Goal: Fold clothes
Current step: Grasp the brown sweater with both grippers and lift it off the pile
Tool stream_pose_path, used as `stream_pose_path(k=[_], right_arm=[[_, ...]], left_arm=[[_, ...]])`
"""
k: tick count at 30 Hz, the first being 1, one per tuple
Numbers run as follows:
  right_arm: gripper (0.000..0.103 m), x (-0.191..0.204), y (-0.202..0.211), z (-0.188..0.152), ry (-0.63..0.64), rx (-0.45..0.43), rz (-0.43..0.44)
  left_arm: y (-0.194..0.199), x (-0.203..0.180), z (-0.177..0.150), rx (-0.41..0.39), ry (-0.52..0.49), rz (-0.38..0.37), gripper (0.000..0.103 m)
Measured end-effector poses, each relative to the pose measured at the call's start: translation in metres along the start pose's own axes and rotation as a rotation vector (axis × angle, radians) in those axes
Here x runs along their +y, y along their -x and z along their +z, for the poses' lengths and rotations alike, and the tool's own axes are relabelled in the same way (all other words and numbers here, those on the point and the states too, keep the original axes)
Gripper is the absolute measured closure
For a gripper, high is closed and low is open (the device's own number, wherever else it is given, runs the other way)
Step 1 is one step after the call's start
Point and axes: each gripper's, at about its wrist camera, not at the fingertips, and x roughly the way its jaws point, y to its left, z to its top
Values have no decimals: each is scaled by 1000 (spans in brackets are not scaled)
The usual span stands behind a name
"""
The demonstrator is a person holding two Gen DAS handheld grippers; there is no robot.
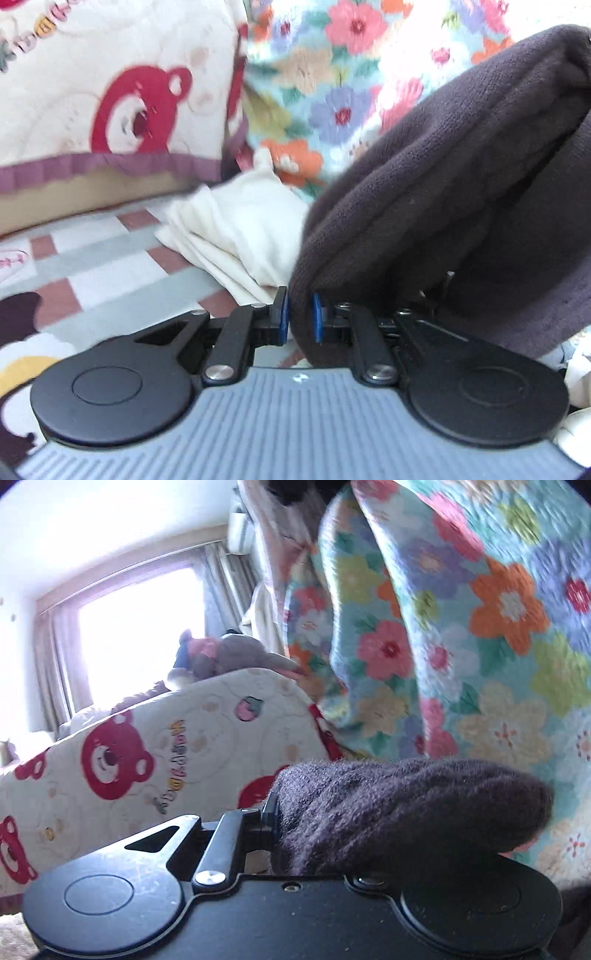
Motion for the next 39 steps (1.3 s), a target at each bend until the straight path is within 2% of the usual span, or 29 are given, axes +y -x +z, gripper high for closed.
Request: stream_pose_path(k=[3,6,7,9,10,11,12,15,16,17,18,24,28,34,39], right_arm=[[86,18,5,16,49,3,13],[86,37,11,38,66,6,43],[86,42,13,43,61,7,51],[86,57,15,48,42,9,71],[86,66,17,49,33,11,94],[86,74,19,50,24,14,118],[86,83,21,51,15,18,143],[87,108,32,57,20,4,174],[87,115,36,61,13,7,177],[87,119,38,65,5,14,179],[87,123,39,69,1,21,178],[88,149,44,94,41,36,159],[88,169,46,97,65,52,173],[88,203,37,99,90,35,250],[88,221,29,93,96,32,348]], left_arm=[[17,1,-6,19,99,-50,91],[38,-9,-21,69,202,-128,86],[50,-15,-26,57,216,-131,82],[60,-19,-33,37,254,-135,53],[56,-18,-35,46,291,-132,27],[53,-16,-35,62,320,-131,22],[51,-13,-37,74,341,-133,22],[59,-1,-36,89,425,-156,28],[71,3,-31,71,410,-133,49],[85,8,-24,48,386,-100,83],[99,13,-18,25,361,-67,93],[184,41,18,-112,211,130,94],[240,60,43,-203,110,261,95],[327,82,77,-353,-44,477,95],[404,91,100,-457,-46,616,95]])
